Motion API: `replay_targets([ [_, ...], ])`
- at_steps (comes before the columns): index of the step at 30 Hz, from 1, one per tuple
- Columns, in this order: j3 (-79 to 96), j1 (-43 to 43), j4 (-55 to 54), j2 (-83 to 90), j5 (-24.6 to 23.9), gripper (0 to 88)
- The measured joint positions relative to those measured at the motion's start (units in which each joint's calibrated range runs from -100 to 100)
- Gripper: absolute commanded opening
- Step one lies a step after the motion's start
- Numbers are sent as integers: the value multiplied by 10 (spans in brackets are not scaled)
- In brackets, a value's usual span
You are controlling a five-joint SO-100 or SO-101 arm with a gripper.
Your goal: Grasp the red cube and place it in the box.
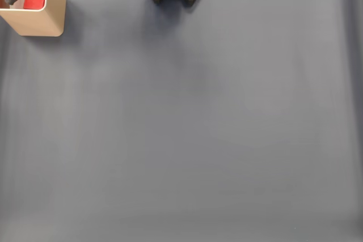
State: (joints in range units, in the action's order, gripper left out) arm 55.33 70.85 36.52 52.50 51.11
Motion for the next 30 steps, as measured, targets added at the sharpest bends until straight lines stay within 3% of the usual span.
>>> replay_targets([
  [5,0,0,-2,0,0,325],
  [18,0,0,-6,0,0,9],
  [30,0,-2,-8,0,-1,0],
])
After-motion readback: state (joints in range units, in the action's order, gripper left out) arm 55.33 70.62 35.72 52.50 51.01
